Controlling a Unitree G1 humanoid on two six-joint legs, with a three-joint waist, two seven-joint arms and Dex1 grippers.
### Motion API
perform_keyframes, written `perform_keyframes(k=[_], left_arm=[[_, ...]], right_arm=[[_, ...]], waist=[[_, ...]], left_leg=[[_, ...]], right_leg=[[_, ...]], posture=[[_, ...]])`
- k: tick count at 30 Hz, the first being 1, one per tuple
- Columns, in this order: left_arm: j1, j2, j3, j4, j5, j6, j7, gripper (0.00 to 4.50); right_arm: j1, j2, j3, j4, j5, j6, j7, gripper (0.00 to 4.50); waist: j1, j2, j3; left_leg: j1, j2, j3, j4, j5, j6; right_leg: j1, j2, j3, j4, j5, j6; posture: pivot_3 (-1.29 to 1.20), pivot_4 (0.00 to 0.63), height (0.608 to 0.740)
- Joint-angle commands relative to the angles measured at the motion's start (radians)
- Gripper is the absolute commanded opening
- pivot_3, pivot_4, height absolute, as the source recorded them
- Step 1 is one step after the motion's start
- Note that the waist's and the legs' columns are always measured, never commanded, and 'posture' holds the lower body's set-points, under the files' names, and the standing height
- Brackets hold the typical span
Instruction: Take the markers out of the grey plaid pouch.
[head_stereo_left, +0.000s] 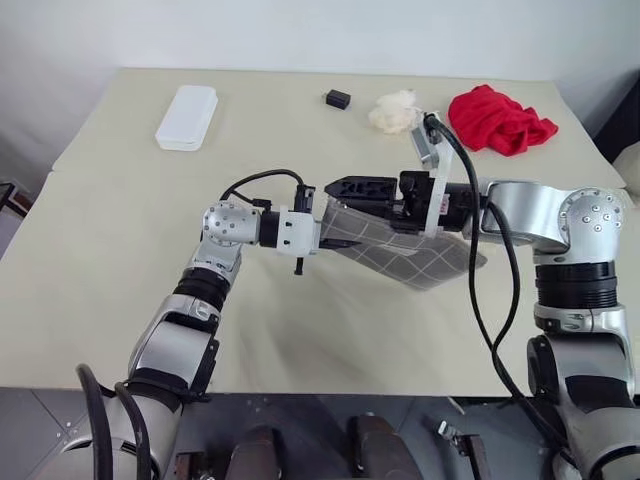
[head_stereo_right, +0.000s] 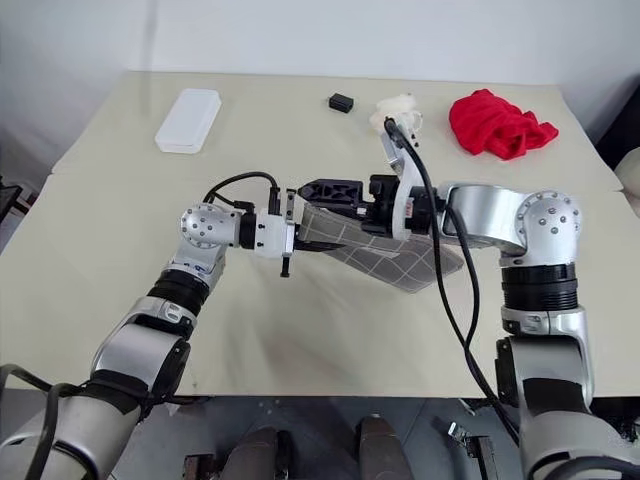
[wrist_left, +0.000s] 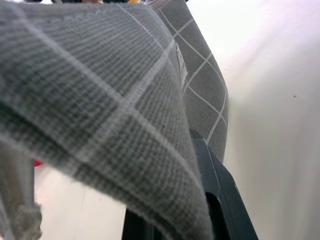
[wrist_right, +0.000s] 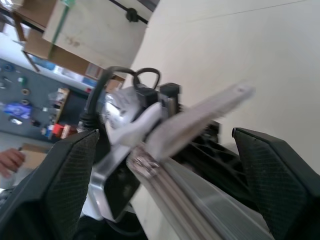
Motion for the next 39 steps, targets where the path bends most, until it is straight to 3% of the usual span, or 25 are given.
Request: perform_keyframes(k=[1,9,10,13,28,39], left_arm=[[0.004,-0.003,-0.008,-0.010,0.000,-0.012,-0.002,0.00],[0.017,0.006,-0.003,-0.029,-0.013,0.007,-0.004,0.00],[0.021,0.012,0.003,-0.031,-0.016,0.015,0.000,0.00],[0.027,0.019,0.019,-0.040,-0.031,0.044,0.008,0.00],[0.101,0.062,0.114,-0.207,-0.209,0.425,-0.047,0.00],[0.118,0.111,0.173,-0.243,-0.234,0.600,-0.037,0.00]], right_arm=[[-0.011,0.015,-0.009,-0.039,0.025,-0.024,-0.017,3.55],[0.001,-0.021,-0.005,-0.047,0.018,-0.068,-0.044,0.77],[0.008,-0.032,-0.014,-0.054,0.009,-0.070,-0.035,0.77],[0.023,-0.057,-0.037,-0.067,-0.008,-0.081,-0.015,0.02],[0.168,-0.208,-0.203,-0.157,-0.178,-0.159,0.120,0.02],[0.330,-0.305,-0.340,-0.238,-0.252,-0.185,0.232,0.02]], waist=[[0.000,0.000,0.000],[0.002,0.000,0.000],[0.002,0.000,0.000],[0.002,0.000,0.000],[0.006,0.000,0.000],[0.009,0.000,0.000]], left_leg=[[0.000,0.000,0.000,0.000,0.000,0.000],[0.000,-0.002,-0.001,0.000,0.000,0.001],[0.000,-0.002,-0.001,0.000,0.000,0.001],[0.000,-0.003,-0.002,0.000,0.000,0.001],[0.000,-0.005,-0.002,0.000,0.001,0.003],[-0.001,-0.007,-0.003,0.000,0.001,0.003]], right_leg=[[0.000,0.000,-0.001,0.000,0.000,0.000],[0.001,-0.003,-0.006,0.000,0.000,0.000],[0.001,-0.003,-0.006,0.000,0.000,0.000],[0.001,-0.004,-0.007,0.000,0.000,0.000],[0.002,-0.005,-0.008,0.000,0.000,0.000],[0.002,-0.005,-0.008,0.000,0.000,0.000]], posture=[[0.00,0.150,0.740],[0.00,0.150,0.740],[0.00,0.150,0.740],[0.00,0.150,0.740],[0.00,0.150,0.740],[0.00,0.150,0.740]])
